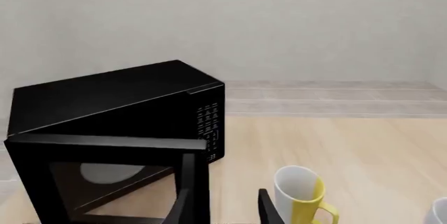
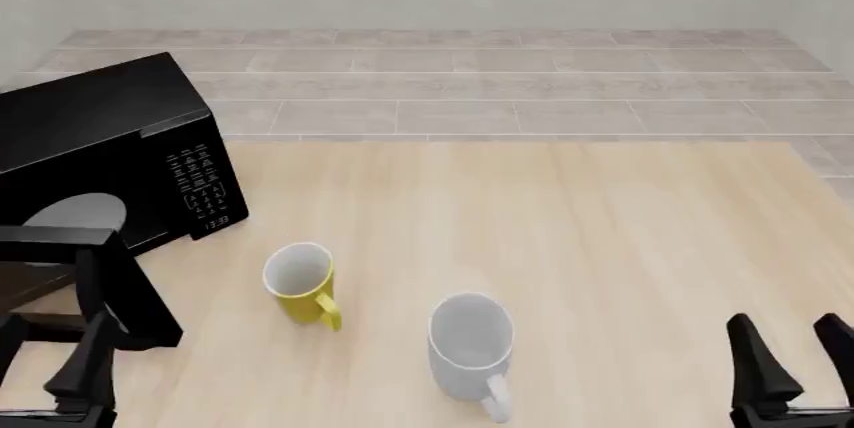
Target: Close the microwave.
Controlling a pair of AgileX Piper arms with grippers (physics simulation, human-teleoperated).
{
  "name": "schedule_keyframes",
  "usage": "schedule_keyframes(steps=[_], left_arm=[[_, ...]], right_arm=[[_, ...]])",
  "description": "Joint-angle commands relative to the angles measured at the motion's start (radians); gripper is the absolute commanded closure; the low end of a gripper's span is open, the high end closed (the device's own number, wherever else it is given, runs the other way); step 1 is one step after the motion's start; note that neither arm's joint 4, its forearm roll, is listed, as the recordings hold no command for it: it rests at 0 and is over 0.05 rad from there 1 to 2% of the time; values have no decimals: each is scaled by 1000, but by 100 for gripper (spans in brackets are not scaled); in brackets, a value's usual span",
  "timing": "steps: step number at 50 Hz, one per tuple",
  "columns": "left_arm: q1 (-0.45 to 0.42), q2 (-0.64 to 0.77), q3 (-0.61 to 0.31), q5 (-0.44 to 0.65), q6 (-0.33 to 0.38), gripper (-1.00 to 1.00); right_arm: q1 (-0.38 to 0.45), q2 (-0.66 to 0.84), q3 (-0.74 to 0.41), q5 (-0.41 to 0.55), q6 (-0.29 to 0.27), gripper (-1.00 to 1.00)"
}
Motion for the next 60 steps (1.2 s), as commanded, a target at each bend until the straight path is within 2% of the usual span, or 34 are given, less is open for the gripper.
schedule_keyframes(steps=[1, 7, 18, 27, 34, 40, 43, 51, 58, 60], left_arm=[[20, 0, 3, 7, -3, -100], [29, -1, -32, 30, -11, -100], [74, -1, 7, 35, 2, -100], [108, 8, 11, 40, 6, -100], [139, 50, 11, 4, 9, -100], [150, 161, 11, -94, 20, -100], [174, 270, 11, -203, 15, -100], [163, 448, 11, -359, 24, -100], [157, 699, 11, -589, 39, -100], [155, 706, 11, -595, 38, -100]], right_arm=[[-5, -24, -3, 6, -13, -100], [4, 24, 1, -34, -25, -100], [8, 84, 2, -85, -31, -100], [10, 96, 2, -96, -38, -100], [6, 70, 1, -84, -43, -100], [6, 66, 1, -80, -43, -100], [2, 60, 1, -76, -62, -100], [11, 60, 1, -80, -60, -100], [17, 79, 1, -101, -58, -100], [17, 80, 1, -102, -58, -100]])
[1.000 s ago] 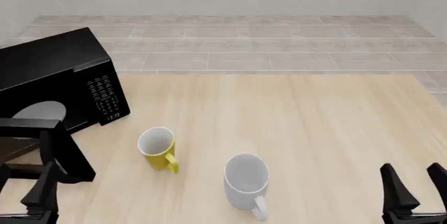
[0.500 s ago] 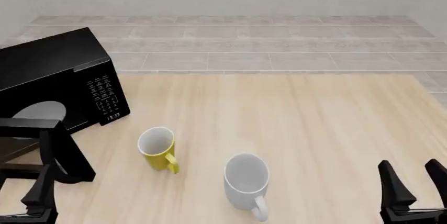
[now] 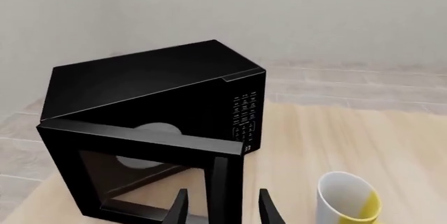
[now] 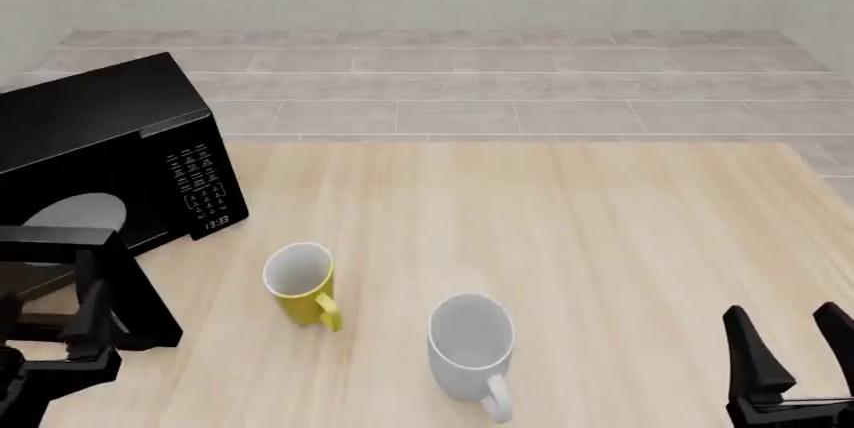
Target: Close the microwave.
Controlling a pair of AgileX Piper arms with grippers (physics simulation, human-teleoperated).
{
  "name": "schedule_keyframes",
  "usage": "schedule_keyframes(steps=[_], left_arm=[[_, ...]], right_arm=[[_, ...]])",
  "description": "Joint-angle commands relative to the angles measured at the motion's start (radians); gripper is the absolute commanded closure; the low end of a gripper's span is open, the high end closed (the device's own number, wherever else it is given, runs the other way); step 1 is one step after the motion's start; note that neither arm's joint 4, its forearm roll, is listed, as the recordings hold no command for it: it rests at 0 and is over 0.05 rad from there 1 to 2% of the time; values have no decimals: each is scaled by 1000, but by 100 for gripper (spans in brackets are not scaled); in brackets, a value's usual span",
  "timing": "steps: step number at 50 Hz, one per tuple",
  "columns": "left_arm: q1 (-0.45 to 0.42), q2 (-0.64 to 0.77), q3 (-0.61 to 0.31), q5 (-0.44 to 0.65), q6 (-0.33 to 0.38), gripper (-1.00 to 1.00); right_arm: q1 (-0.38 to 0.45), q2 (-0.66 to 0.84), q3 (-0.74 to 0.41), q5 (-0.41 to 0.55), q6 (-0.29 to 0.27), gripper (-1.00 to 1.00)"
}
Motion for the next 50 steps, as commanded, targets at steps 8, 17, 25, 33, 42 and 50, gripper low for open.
schedule_keyframes(steps=[8, 17, 25, 33, 42, 50], left_arm=[[-5, 297, 1, -266, 12, -100], [-6, 373, 1, -336, 10, -100], [-15, 561, 1, -495, 2, -100], [-11, 684, 1, -616, 20, -100], [-10, 759, 1, -682, 25, -100], [-7, 776, 1, -700, 31, -100]], right_arm=[[5, 5, 0, -10, -3, -100], [0, -15, 0, 4, 1, -100], [18, 9, -3, -16, -13, -100], [29, 7, -3, -13, -15, -100], [29, -12, -4, 11, -8, -100], [26, -32, -4, 30, -8, -100]])
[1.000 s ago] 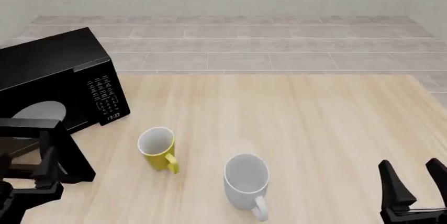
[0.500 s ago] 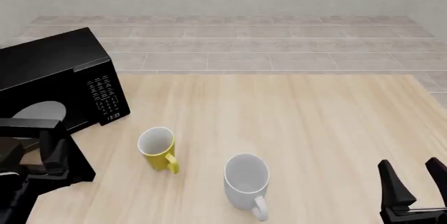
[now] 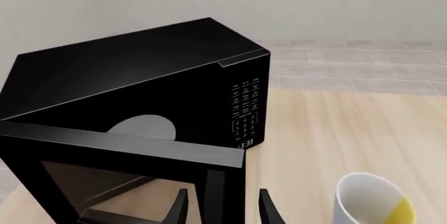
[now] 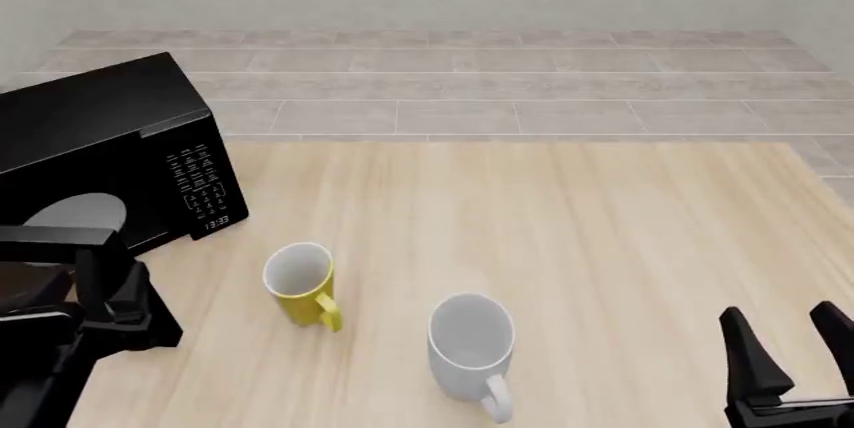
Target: Close the microwave.
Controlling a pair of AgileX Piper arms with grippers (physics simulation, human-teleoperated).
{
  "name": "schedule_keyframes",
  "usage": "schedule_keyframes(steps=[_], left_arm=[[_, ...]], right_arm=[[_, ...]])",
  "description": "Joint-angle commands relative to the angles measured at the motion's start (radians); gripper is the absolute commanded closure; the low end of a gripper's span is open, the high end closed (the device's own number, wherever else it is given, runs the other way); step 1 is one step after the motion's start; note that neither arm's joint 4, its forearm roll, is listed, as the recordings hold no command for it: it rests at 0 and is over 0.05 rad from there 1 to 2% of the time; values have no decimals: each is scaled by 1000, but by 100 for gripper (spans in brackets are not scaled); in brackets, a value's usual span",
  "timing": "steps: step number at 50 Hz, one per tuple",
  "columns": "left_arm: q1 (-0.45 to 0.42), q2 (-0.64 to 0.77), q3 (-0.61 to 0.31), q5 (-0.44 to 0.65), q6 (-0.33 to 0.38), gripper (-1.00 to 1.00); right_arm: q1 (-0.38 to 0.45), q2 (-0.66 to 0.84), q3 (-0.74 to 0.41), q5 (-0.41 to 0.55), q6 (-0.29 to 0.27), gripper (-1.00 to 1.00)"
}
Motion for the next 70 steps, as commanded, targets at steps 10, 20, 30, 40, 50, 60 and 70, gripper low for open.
schedule_keyframes(steps=[10, 20, 30, 40, 50, 60, 70], left_arm=[[0, 161, 0, -149, 22, -100], [-6, 217, 0, -196, 36, -100], [-14, 209, 0, -186, 47, -100], [1, 222, -1, -200, 56, -100], [0, 224, -9, -199, 65, -100], [-1, 193, -42, -142, 85, -100], [-9, 200, -69, -120, 88, -100]], right_arm=[[-7, -68, -16, 89, -3, -100], [-6, -77, -17, 99, 2, -100], [8, -56, -6, 63, 3, -100], [14, -58, -5, 64, 7, -100], [17, -59, -7, 68, 4, -100], [17, -70, -3, 76, 7, -100], [19, -74, -1, 78, 12, -100]])
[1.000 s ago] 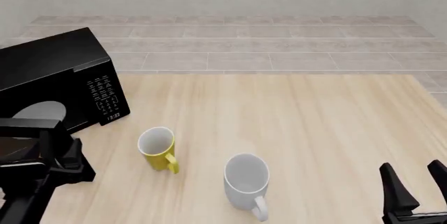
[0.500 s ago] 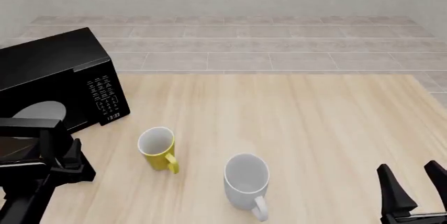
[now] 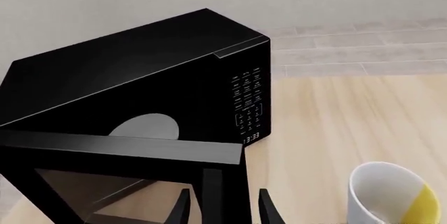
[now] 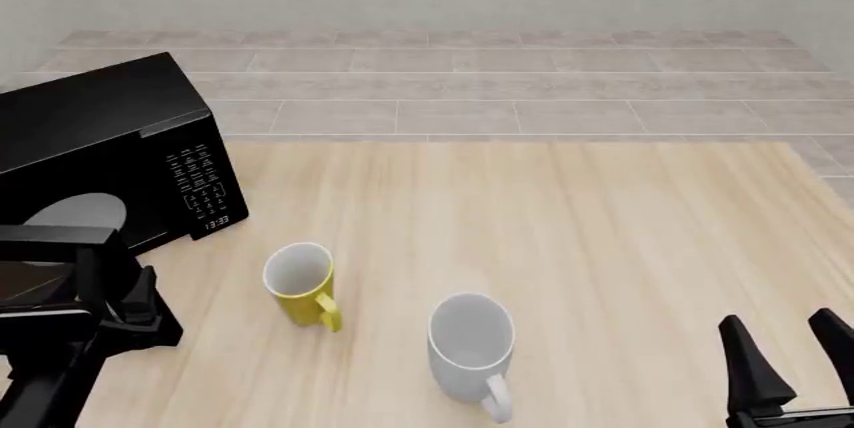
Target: Close the microwave.
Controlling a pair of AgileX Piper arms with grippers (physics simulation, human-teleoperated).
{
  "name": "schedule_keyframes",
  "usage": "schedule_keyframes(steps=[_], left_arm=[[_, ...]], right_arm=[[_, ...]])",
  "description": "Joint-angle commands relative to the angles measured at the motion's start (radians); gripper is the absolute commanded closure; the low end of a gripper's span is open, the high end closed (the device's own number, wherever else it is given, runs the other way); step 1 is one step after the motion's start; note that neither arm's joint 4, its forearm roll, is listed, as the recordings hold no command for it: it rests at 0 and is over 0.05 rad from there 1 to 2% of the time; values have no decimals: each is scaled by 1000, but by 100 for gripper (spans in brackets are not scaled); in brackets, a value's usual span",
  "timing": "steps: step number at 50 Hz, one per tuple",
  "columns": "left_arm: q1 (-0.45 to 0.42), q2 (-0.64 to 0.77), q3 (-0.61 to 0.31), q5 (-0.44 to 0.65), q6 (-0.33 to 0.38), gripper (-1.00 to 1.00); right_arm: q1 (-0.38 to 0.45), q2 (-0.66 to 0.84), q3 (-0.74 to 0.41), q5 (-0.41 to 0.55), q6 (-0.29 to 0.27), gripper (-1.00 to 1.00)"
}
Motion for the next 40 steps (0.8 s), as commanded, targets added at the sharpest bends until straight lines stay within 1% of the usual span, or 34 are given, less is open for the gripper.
schedule_keyframes(steps=[1, 4, 14, 23, 31, 35, 40], left_arm=[[-21, 30, -65, 20, 16, -100], [-21, 23, -84, 45, 22, -100], [-25, 94, -123, 31, 17, -100], [-21, 111, -149, 42, 25, -100], [-19, 162, -162, 3, 52, -100], [-16, 157, -171, 19, 52, -100], [-16, 192, -173, -13, 65, -100]], right_arm=[[2, -7, 2, 6, 4, -100], [4, -10, 3, 8, 5, -100], [1, -20, -1, 19, 0, -100], [4, -20, -4, 21, 3, -100], [14, -18, -9, 26, 5, -100], [15, -20, -8, 25, 6, -100], [15, -21, -2, 22, 8, -100]])
